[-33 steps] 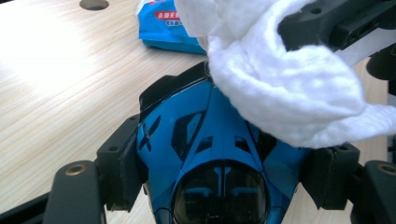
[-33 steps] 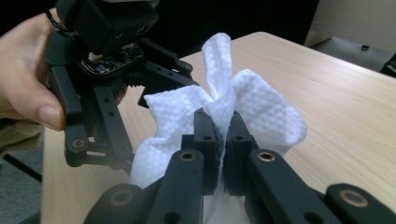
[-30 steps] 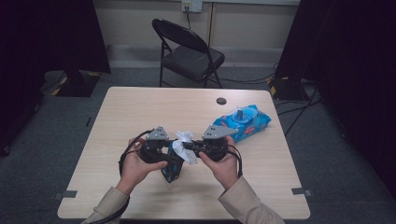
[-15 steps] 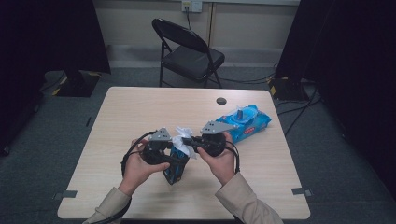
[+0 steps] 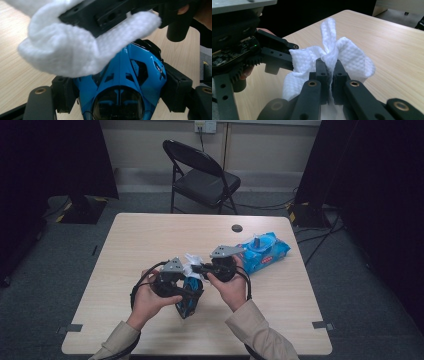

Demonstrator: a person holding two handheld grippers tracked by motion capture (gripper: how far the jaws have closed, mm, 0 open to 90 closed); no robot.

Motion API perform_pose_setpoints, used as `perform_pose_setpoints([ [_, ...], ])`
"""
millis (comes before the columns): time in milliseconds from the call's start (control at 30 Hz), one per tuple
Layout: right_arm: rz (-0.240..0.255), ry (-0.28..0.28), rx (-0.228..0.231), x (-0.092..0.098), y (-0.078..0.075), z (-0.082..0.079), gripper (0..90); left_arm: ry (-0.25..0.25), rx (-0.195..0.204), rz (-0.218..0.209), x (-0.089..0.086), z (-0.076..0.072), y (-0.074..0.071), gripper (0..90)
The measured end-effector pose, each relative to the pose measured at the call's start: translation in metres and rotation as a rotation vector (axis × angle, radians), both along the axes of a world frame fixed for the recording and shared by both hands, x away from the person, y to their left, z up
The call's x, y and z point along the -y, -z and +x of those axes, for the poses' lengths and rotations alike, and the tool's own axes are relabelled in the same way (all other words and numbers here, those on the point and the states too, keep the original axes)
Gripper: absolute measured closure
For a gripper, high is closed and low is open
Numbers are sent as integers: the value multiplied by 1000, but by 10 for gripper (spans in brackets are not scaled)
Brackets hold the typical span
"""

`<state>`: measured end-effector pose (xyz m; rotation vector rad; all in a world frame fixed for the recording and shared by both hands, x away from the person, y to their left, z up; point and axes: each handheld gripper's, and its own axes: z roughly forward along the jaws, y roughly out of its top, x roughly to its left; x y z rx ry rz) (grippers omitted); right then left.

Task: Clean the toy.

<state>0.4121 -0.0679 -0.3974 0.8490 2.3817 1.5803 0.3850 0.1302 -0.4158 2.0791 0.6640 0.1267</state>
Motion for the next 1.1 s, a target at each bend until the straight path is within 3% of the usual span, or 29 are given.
perform_pose_setpoints([
  [367, 2, 5, -42, -4, 12, 10, 871, 15, -3, 15, 4, -1, 3, 260],
  [733, -13, 35, -75, 2, 30, 17, 871, 10, 18, -9, 0, -2, -4, 260],
  [933, -5, 62, -66, 12, 28, 17, 871, -4, 22, -9, -3, -1, -4, 260],
  [1100, 4, 69, -34, 24, 17, 14, 871, -20, 23, -13, -7, 1, -6, 260],
])
